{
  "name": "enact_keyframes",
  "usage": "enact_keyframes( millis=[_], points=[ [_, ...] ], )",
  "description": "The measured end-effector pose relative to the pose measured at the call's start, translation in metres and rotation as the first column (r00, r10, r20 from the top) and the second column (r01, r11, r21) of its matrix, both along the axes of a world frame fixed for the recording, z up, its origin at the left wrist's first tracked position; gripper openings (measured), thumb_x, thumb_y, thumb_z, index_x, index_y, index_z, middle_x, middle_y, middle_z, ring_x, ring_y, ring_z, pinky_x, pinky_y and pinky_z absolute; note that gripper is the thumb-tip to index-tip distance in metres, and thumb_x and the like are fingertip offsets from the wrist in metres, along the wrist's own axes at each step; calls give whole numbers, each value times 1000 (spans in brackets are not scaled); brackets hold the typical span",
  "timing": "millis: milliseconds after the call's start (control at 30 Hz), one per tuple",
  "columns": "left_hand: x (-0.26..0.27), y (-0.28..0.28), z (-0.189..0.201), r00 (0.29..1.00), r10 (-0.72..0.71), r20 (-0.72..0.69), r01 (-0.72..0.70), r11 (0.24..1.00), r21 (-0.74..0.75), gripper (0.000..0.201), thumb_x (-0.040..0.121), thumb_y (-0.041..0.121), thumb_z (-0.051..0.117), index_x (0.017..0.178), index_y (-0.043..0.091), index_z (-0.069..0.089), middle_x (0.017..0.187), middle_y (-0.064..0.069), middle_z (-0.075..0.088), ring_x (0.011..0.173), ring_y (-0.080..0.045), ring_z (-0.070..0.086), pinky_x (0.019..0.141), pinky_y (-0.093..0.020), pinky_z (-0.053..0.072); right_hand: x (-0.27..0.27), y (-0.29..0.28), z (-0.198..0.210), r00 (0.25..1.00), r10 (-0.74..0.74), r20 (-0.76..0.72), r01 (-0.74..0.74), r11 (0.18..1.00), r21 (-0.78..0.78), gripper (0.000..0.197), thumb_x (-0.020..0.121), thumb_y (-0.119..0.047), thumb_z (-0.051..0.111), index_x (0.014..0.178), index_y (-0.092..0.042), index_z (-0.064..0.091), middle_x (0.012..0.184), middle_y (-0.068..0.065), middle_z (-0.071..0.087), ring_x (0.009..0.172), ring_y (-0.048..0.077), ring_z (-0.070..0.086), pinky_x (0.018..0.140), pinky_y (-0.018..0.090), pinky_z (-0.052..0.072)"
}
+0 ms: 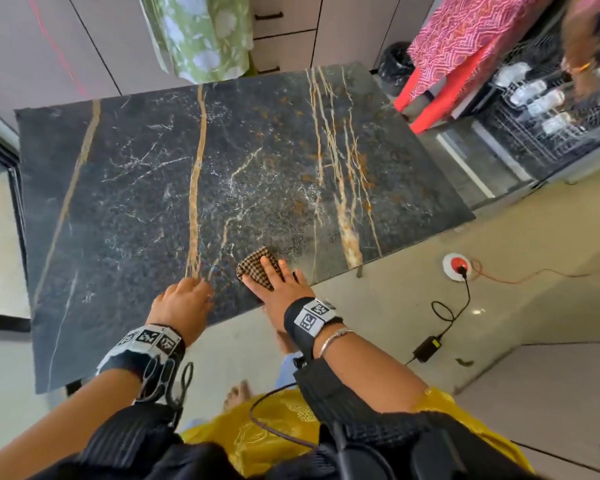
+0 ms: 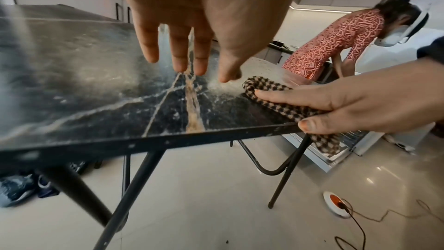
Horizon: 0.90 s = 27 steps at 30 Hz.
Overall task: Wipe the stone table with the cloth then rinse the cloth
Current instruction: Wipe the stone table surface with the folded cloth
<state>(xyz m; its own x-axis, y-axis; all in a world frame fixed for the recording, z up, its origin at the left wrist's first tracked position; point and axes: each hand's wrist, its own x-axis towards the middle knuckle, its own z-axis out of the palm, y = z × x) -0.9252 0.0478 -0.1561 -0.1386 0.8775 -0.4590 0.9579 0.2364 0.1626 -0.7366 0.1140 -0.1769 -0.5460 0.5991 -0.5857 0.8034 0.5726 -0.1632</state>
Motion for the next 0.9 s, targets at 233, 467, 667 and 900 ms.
enact_keyframes(
  millis=[233,467,667,900],
  points=[
    [-2,-34,-4,994,105,19,-101,985,-137,61,83,42,61,136,23,38,149,-7,24,131,-32,36,104,-45,39,29,17,-6,997,-46,-67,49,998,44,62,98,-26,35,143,-53,2,158,-5,-17,145,31,-9,113,57,-8],
    [19,-38,-7,958,286,-3,-284,950,-126,64,80,40,65,134,17,40,146,-11,30,128,-34,39,103,-46,39,141,68,-13,953,-302,-18,299,933,198,56,98,-39,29,142,-53,-4,159,-1,-13,145,33,-8,112,62,-4],
    [67,-26,-16,967,253,27,-249,964,-91,65,82,38,65,137,17,37,152,-12,20,136,-33,30,111,-41,31,187,111,-14,835,-549,-35,549,825,133,59,93,-59,27,146,-47,4,159,2,-13,144,36,-10,115,56,3],
    [81,-29,-16,954,300,-4,-298,946,-129,66,81,38,66,137,19,36,155,-10,14,139,-30,26,112,-40,29,130,120,-1,925,-376,43,376,926,18,98,75,-81,37,147,-34,-10,153,15,-28,139,48,-16,117,53,2]
  ],
)
